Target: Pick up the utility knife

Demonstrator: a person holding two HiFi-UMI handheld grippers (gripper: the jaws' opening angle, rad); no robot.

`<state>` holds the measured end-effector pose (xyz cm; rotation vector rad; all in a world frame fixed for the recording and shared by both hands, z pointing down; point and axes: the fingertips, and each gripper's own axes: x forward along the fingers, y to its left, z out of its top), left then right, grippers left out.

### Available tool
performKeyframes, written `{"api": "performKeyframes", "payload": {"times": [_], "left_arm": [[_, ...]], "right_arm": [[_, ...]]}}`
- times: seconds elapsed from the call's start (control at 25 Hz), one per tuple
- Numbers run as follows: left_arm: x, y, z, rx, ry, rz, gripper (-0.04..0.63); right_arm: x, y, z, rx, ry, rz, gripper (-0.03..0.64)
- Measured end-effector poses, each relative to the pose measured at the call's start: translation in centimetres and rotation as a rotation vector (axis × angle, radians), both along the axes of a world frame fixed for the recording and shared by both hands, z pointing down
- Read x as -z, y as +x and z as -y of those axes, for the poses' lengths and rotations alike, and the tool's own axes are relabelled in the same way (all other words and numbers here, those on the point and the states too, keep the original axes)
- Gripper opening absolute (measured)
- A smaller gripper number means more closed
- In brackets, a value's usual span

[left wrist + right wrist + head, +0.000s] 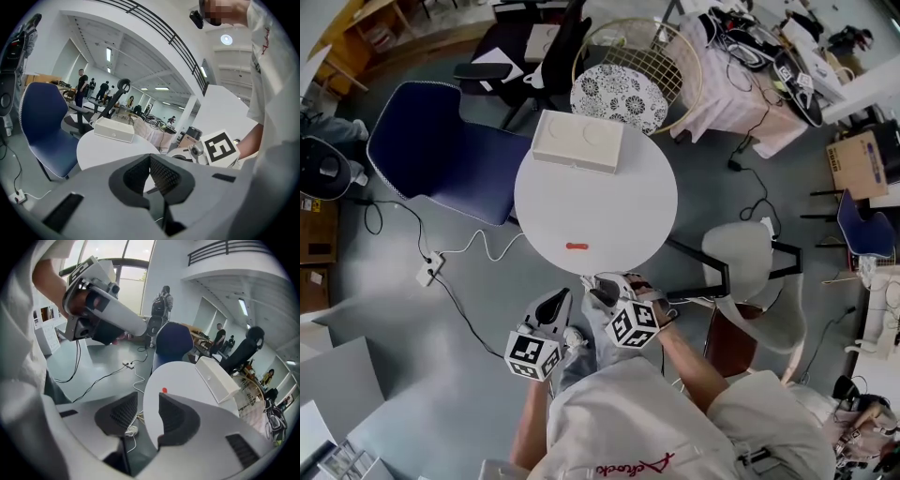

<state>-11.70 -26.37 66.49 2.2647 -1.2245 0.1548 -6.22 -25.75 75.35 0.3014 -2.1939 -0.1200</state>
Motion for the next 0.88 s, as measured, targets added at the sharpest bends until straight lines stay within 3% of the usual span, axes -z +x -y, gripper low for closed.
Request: {"api": "performKeyframes", "payload": {"times": [0.4, 0.88], "left_arm": [[-0.4, -0.2, -0.2, 0.008, -0.014, -0.007, 0.012], [-1.0, -1.1, -1.8, 0.043, -0.047, -0.006, 0.012]], "right_arm": [[-2.5, -0.2, 0.8, 0.029, -0.027, -0.054, 0.147], [-8.3, -3.0, 7.3, 0.04, -0.117, -0.13, 0.126]]}}
